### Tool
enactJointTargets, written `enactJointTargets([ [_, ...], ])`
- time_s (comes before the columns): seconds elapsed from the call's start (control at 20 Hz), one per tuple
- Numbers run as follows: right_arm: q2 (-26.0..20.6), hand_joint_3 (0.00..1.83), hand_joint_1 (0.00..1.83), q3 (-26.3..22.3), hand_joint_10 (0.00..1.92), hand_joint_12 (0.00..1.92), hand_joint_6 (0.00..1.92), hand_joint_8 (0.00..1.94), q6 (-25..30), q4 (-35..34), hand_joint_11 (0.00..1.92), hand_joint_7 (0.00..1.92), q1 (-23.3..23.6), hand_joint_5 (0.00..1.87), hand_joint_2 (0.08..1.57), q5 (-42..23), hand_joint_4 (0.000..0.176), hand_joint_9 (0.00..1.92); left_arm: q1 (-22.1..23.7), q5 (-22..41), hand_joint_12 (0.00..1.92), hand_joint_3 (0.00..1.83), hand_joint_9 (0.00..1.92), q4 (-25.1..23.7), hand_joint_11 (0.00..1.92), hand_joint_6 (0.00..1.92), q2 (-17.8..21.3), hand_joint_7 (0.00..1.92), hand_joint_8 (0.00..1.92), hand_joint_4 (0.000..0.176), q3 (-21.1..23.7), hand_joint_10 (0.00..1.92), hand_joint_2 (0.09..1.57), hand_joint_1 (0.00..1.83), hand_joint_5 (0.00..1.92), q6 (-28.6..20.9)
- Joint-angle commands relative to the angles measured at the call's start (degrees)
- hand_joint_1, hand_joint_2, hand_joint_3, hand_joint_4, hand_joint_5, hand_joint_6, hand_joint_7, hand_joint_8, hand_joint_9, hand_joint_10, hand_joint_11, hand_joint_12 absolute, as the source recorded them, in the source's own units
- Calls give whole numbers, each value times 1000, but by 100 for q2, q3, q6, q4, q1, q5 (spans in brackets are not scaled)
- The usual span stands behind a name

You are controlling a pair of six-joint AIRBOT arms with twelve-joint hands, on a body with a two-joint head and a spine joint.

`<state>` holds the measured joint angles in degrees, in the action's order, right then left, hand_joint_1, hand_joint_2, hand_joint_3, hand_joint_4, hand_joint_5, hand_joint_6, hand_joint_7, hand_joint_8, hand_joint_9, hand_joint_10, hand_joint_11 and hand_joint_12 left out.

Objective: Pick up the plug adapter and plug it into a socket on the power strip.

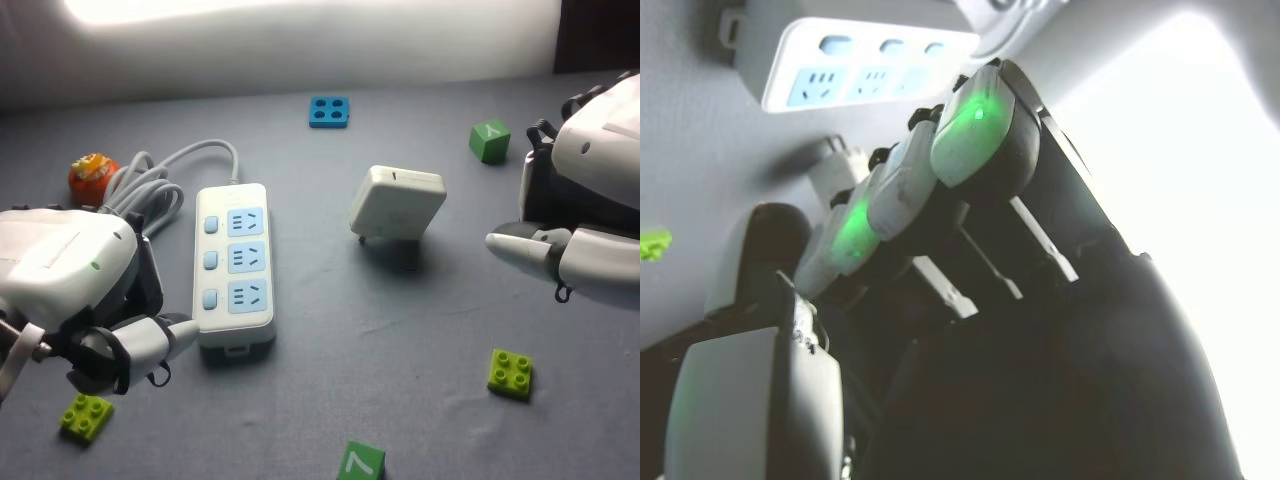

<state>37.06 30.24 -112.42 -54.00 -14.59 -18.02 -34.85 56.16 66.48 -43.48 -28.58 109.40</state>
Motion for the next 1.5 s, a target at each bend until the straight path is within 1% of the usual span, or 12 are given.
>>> enactJointTargets([
  [0.0, -20, 129, 319, -5, 124, 611, 76, 77, -13, 141, 1, 238, 33, 211, 1136, -408, 0, 198, 101, 379, 2, 157, 0, -285, 0, 9, -1, 0, 0, 0, -19, 0, 1106, 65, 0, 10],
  [0.1, -14, 1, 266, -4, 12, 640, 2, 1, -19, 141, 0, 250, 27, 229, 1204, -419, 0, 231, 112, 379, 0, 23, 0, -285, 0, 0, 1, 0, 0, 0, -13, 0, 1183, 41, 0, 10],
  [0.35, 40, 0, 193, 28, 3, 634, 2, 0, -178, 142, 0, 261, 28, 250, 1191, -571, 0, 234, 188, 378, 0, 11, 0, -154, 0, 4, 2, 0, 0, 0, 42, 0, 1197, 47, 12, 109],
  [0.5, 190, 0, 358, 298, 0, 553, 0, 0, 153, 142, 0, 218, 64, 213, 1146, -415, 0, 202, 186, 350, 0, 6, 0, 26, 0, 3, 5, 0, 0, 0, 38, 0, 1196, 74, 12, 119],
  [0.6, 341, 0, 595, 565, 0, 473, 0, 0, 265, 141, 0, 172, 175, 174, 1071, -224, 0, 158, 159, 209, 0, 1, 0, 130, 0, 9, 5, 0, 0, 0, 24, 0, 1191, 131, 37, 128],
  [0.75, 558, 0, 962, 978, 0, 377, 0, 0, 491, 141, 0, 58, 407, 38, 995, 157, 0, 74, 59, -7, 0, 3, 0, 219, 0, 1, -4, 0, 0, 0, -8, 0, 1196, 58, 22, 63],
  [0.8, 687, 0, 976, 1256, 0, 386, 0, 0, 923, 141, 0, 30, 559, 10, 1007, 551, 0, 56, -45, -56, 0, 1, 0, 218, 0, 0, -10, 0, 0, 0, -14, 0, 1193, 44, 16, -24],
  [0.85, 767, 0, 1055, 1413, 10, 516, 7, 7, 1140, 141, 0, 62, 633, 39, 985, 763, 0, 90, -107, -68, 0, 1, 0, 209, 0, 2, -16, 0, 0, 0, -16, 0, 1194, 68, 20, -53],
  [0.95, 1069, 4, 1021, 1857, 2, 518, 1, 1, 1676, 139, 0, 33, 776, 29, 1012, 1128, 0, 62, -282, -79, 0, 0, 0, 163, 0, 8, -44, 0, 0, 0, -16, 0, 1170, 115, 40, -230],
  [1.0, 1209, 1, 1021, 2058, 0, 490, 2, 0, 1714, 15, 0, 23, 824, 34, 1007, 1246, 0, 54, -339, -79, 0, 0, 0, 139, 0, 2, -71, 0, 0, 0, -18, 0, 1158, 22, 24, -279],
  [1.1, 1595, 0, 1032, 2538, 2, 499, 8, 5, 1622, -399, 0, 43, 922, 64, 992, 1490, 0, 58, -361, -118, 0, 0, 0, 135, 0, 3, -196, 0, 0, 0, -57, 0, 1141, 0, 23, -234],
  [1.45, 2542, 10, 1055, 3771, 0, 351, 0, 0, 1477, -309, 0, 31, 1199, 44, 1028, 2535, 0, 29, -92, -403, 0, 0, 0, 135, 0, 0, -906, 0, 0, 0, -406, 0, 1144, 0, 0, 79],
])
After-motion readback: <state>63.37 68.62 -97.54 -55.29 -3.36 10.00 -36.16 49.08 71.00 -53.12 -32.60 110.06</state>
